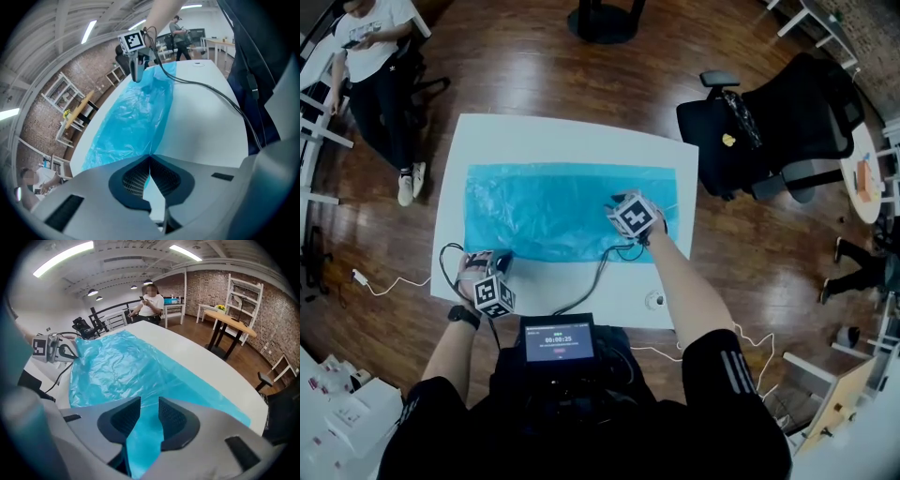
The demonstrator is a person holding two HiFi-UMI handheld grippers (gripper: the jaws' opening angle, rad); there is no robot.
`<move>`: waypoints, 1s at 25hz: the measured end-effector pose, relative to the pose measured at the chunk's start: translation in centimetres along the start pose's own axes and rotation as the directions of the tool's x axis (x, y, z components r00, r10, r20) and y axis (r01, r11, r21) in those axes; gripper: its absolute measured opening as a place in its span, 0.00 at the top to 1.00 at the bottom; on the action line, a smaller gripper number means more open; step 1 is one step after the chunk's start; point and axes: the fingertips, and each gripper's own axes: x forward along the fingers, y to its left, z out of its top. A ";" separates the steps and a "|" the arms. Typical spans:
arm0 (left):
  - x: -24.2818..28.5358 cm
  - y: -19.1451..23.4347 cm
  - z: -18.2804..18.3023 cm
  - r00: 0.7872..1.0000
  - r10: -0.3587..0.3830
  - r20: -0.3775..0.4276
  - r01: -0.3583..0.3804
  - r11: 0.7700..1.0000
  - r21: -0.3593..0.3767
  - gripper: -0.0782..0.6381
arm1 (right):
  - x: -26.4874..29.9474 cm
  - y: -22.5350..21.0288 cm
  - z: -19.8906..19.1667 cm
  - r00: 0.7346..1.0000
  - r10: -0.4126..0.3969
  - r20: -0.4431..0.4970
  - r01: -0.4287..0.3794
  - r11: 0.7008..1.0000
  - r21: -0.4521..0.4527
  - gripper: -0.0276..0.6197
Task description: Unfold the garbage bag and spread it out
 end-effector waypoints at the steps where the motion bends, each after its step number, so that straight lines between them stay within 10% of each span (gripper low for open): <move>1: 0.1 -0.1 0.0 1.000 -0.005 -0.001 0.005 1.000 -0.006 0.88 | 0.6 0.0 -0.7 1.000 0.003 -0.020 -0.003 1.000 0.016 0.73; 15: -2.7 0.7 -0.4 0.996 -0.072 0.044 0.079 0.984 -0.161 0.79 | 1.8 0.3 -1.5 0.999 -0.021 -0.027 0.021 1.000 0.016 0.72; 25: -8.7 9.4 -0.4 0.994 0.016 0.110 0.038 0.880 -0.474 0.79 | 1.8 0.1 -1.5 0.999 -0.033 -0.012 0.033 0.999 0.025 0.72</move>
